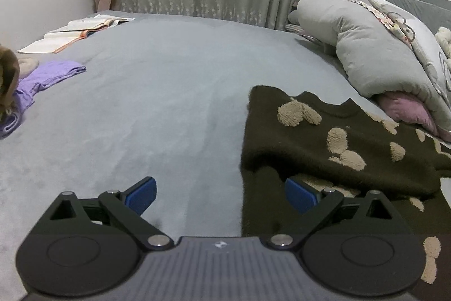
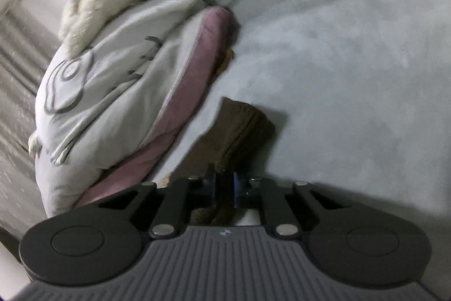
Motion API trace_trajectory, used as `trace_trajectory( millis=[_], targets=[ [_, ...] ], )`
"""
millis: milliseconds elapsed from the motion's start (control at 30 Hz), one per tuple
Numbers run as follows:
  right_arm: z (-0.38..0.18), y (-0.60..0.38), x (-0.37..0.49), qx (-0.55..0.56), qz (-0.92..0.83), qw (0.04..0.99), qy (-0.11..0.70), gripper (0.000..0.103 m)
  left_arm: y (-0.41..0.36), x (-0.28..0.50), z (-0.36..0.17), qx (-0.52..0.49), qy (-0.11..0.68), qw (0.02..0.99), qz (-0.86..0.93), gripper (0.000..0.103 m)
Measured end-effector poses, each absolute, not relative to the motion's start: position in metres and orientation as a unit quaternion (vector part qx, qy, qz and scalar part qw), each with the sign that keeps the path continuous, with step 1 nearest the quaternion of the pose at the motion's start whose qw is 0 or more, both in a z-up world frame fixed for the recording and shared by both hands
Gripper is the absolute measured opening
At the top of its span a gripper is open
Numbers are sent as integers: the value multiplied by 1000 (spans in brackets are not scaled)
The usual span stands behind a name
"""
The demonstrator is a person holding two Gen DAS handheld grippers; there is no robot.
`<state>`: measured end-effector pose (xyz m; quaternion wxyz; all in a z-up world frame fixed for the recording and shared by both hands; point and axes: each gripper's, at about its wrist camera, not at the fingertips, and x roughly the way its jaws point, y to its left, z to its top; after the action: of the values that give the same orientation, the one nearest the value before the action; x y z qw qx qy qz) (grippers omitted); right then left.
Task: Fold clothes
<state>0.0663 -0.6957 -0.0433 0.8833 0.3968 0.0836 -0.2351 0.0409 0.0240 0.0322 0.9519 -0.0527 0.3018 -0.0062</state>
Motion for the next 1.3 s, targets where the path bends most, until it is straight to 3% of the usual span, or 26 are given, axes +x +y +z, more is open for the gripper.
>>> trace_trajectory(
  millis=[300, 500, 967, 1300],
  targets=[
    [93, -536, 64, 89, -86, 992, 2, 11, 59, 43, 47, -101, 286, 953, 12, 98],
    [129, -399, 56, -49, 58, 997, -3, 11, 87, 45, 56, -154, 280, 947, 20, 98],
    [66, -175, 49, -212, 216, 946, 115, 12, 117, 49, 55, -254, 302, 919, -5, 98],
    [15, -116, 58, -238, 182, 940, 166, 15, 93, 56, 44, -243, 328, 912, -33, 98]
  ],
)
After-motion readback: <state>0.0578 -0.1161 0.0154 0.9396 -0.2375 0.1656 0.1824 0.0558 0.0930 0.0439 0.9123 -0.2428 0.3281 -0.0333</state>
